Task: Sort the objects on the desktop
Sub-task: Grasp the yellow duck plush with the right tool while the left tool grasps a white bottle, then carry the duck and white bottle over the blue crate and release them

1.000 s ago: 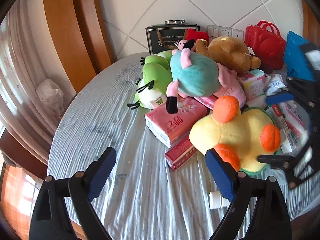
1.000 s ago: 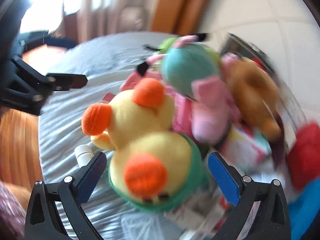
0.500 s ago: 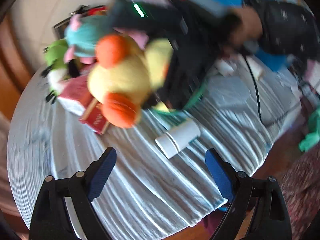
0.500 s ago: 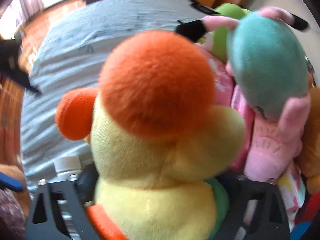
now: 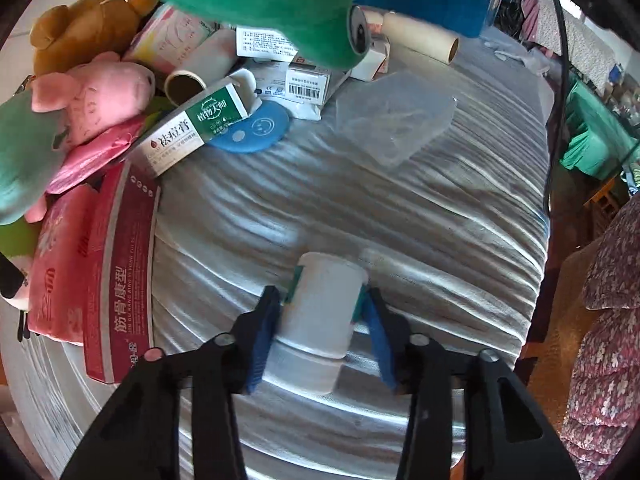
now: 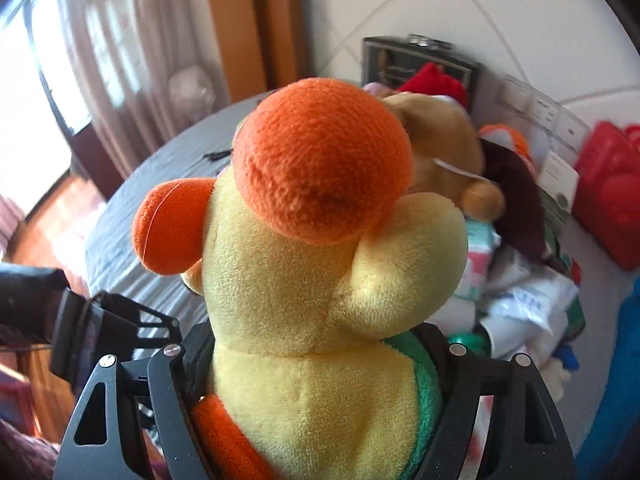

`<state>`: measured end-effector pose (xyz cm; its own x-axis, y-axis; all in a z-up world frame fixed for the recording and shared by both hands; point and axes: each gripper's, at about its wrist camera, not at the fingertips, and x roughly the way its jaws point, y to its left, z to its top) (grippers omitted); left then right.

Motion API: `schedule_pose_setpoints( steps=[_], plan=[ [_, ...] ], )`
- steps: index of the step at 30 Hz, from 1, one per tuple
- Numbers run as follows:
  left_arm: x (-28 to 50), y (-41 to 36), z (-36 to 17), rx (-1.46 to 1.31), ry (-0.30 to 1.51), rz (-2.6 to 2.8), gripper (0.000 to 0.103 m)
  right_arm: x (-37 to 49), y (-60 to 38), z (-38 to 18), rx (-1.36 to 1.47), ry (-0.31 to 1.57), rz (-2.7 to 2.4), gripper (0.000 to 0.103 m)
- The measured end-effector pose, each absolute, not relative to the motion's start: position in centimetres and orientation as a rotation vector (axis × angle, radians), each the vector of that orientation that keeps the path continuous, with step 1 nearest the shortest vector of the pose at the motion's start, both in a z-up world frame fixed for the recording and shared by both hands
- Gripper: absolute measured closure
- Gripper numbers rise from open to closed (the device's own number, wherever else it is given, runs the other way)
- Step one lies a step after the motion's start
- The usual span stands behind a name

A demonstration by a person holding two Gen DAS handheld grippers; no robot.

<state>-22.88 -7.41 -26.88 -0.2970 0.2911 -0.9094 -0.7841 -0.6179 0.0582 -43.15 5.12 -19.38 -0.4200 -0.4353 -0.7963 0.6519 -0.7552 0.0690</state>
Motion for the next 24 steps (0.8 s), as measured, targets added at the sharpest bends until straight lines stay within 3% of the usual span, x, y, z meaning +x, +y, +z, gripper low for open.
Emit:
schedule_pose_setpoints(
  steps=[5, 10, 24],
  plan=[
    [-22.2, -8.3, -25.5, -1.233, 0.634, 2.089, 0.065, -42.6, 7.6, -18.7, 1.119, 0.21, -2.291, 0.025],
    [-21.8, -8.2, -20.8, -1.138, 0.579, 2.253, 0.066, -40.3, 9.0, -16.6, 1.076, 0.12, -2.375, 0.025],
    [-26.2, 2.1, -1.8, -0.592, 0.369, 2.407, 0.066, -30.3, 18.9, -1.2, 0.663, -0.078, -2.789, 0.025]
  ],
)
